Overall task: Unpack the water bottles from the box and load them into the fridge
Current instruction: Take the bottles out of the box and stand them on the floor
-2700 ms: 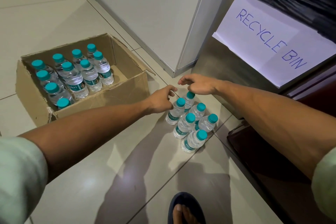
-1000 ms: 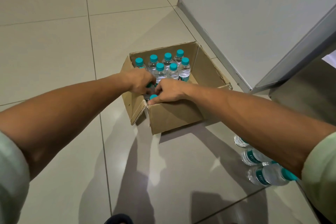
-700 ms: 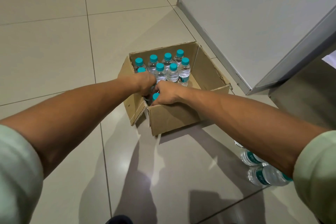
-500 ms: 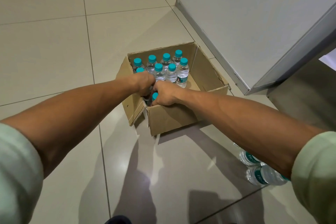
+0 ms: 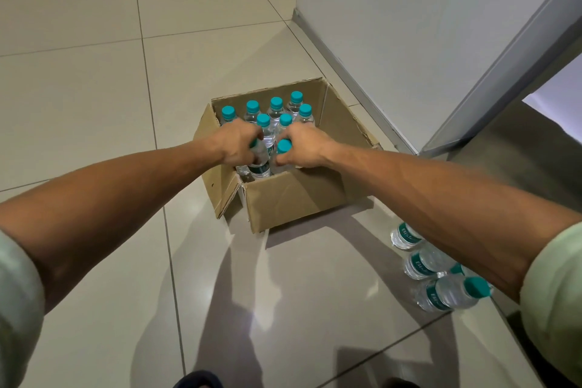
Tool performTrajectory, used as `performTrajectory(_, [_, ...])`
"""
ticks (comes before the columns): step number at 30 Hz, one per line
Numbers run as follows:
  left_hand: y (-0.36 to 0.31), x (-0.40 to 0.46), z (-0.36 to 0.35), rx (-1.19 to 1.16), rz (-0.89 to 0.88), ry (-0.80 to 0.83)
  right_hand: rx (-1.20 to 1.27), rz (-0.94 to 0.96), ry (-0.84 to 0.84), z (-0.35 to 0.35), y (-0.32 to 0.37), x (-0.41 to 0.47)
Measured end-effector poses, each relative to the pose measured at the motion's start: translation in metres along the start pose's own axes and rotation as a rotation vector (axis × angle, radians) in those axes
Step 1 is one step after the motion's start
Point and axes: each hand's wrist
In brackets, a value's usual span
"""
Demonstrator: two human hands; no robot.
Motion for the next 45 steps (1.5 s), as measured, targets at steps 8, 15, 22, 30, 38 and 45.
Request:
performTrajectory(8, [-0.013, -0.006, 0.016, -0.419, -0.007, -0.302, 0.246, -0.026, -0.249, 0.026, -0.021, -0.026])
performTrajectory(15, [-0.044, -0.007, 0.035, -0.595, -0.077, -0.513, 0.472, -0.037, -0.474, 0.054, -0.037, -0.051])
performTrajectory(22, [-0.082, -0.003, 0.049, -0.653, -0.175, -0.542, 0.607, -0.014, -0.691, 0.074, -0.054, -0.086])
performTrajectory(30, [-0.137, 0.000, 0.053, -0.642, -0.354, -0.563, 0.650, -0.065, -0.898, 0.098, -0.081, -0.129])
performTrajectory(38, [-0.192, 0.021, 0.044, -0.609, -0.460, -0.503, 0.576, -0.175, -0.915, 0.092, -0.116, -0.156])
performTrajectory(45, [-0.222, 0.044, 0.024, -0.583, -0.454, -0.382, 0.473, -0.265, -0.837, 0.071, -0.151, -0.168])
Point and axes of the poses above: each hand's wrist, its own x-axis towards the middle knuckle, its own z-axis out of the back of the hand, y = z × x, and after that the axes turned 12 degrees about y, right-handed
